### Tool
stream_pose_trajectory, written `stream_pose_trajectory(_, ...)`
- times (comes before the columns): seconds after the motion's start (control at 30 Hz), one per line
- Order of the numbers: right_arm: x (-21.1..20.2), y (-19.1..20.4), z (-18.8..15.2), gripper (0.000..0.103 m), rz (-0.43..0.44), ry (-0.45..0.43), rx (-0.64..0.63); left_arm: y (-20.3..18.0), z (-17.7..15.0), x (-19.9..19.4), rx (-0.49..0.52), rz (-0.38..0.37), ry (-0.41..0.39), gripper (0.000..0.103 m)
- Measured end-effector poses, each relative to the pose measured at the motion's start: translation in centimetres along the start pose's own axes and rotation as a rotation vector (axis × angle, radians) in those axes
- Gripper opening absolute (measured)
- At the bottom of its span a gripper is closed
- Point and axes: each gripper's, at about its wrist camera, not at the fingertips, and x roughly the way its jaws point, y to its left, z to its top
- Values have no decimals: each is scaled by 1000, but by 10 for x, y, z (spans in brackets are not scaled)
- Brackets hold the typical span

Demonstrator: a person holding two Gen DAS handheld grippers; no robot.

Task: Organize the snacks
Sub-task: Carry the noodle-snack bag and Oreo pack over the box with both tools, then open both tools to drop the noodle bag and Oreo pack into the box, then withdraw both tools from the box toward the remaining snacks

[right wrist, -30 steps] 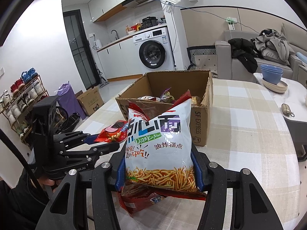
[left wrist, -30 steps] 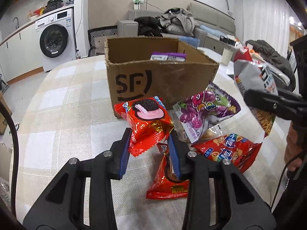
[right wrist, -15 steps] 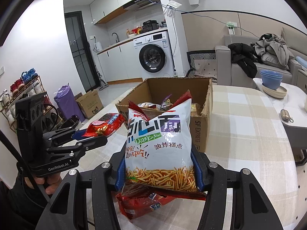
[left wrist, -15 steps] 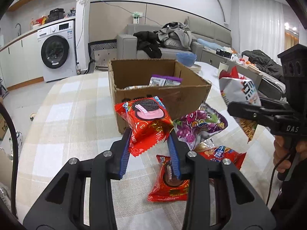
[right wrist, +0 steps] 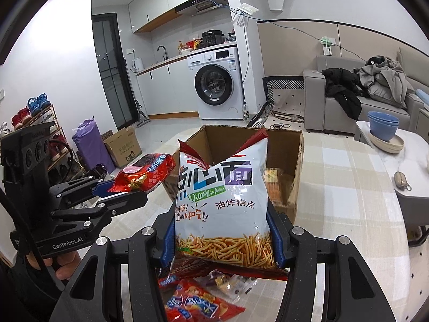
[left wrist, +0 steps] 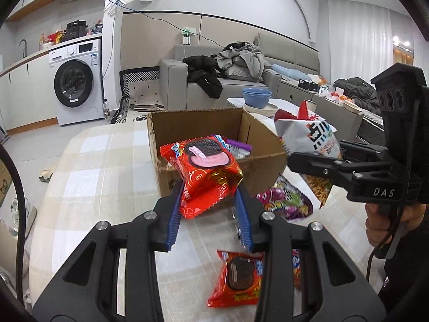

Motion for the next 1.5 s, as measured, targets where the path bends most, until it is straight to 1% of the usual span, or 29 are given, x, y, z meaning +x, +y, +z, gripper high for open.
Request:
stream_pose_trajectory(0.27, 20, -9, 24, 56, -16, 3, 18, 3, 25, 5, -9, 11, -19, 34)
stream_pose_trajectory(0.33, 29, -12, 29, 56, -16, 16, 18, 4, 29, 8, -14, 14, -22, 34)
stream_pose_trajectory(0.37, 32, -13, 32, 56, -21, 25, 13, 3, 32, 12, -9, 19, -17, 34)
stream_pose_trajectory(0.43, 36, -14, 36, 56, -19, 23, 8, 3, 35, 18, -10, 16, 0, 30)
stream_pose_trajectory(0.5, 41, -16, 39, 56, -20, 28, 7, 4, 36, 25, -14, 24, 17, 30)
stream_pose_trajectory(0.6, 49, -20, 44, 56, -27, 39, 2, 4, 40, 38, -20, 19, 28, 30)
stream_pose_trajectory(0.67, 58, -22, 47, 56, -35, 58, 2, 6, 44, 50, -23, 23, 38, 30)
stream_pose_trajectory(0.9, 83, -25, 56, 56, -26, 79, -6, 15, 48, 75, -33, 30, 57, 30)
stream_pose_trajectory(1.03, 96, -29, 62, 56, -59, 92, -3, 24, 51, 85, -54, 40, 68, 30)
stream_pose_trajectory(1.07, 97, -27, 62, 60, -65, 92, -7, 25, 51, 87, -57, 41, 69, 31)
stream_pose_trajectory(1.1, 97, -27, 63, 67, -71, 89, -17, 27, 51, 88, -61, 41, 68, 31)
stream_pose_trajectory(1.13, 95, -26, 63, 71, -75, 80, -25, 28, 51, 89, -63, 40, 69, 32)
stream_pose_trajectory(1.17, 93, -26, 63, 81, -80, 71, -26, 29, 51, 92, -64, 41, 69, 33)
stream_pose_trajectory(1.2, 89, -27, 63, 87, -83, 58, -23, 29, 51, 91, -64, 50, 67, 37)
stream_pose_trajectory(1.23, 84, -27, 62, 88, -86, 46, -20, 29, 51, 91, -63, 49, 65, 42)
stream_pose_trajectory(1.33, 71, -28, 56, 90, -92, 38, -16, 29, 52, 88, -63, 29, 61, 53)
stream_pose_trajectory(1.37, 67, -29, 53, 93, -94, 38, -13, 28, 51, 87, -59, 30, 58, 56)
stream_pose_trajectory(1.4, 63, -29, 50, 98, -102, 41, -7, 27, 51, 84, -54, 39, 53, 67)
stream_pose_trajectory(1.43, 58, -31, 47, 100, -109, 46, 7, 25, 51, 82, -51, 48, 48, 80)
stream_pose_trajectory(1.47, 53, -32, 45, 101, -106, 42, 19, 24, 51, 79, -51, 51, 45, 82)
stream_pose_trajectory(1.5, 48, -34, 42, 101, -99, 35, 30, 24, 50, 75, -54, 46, 39, 83)
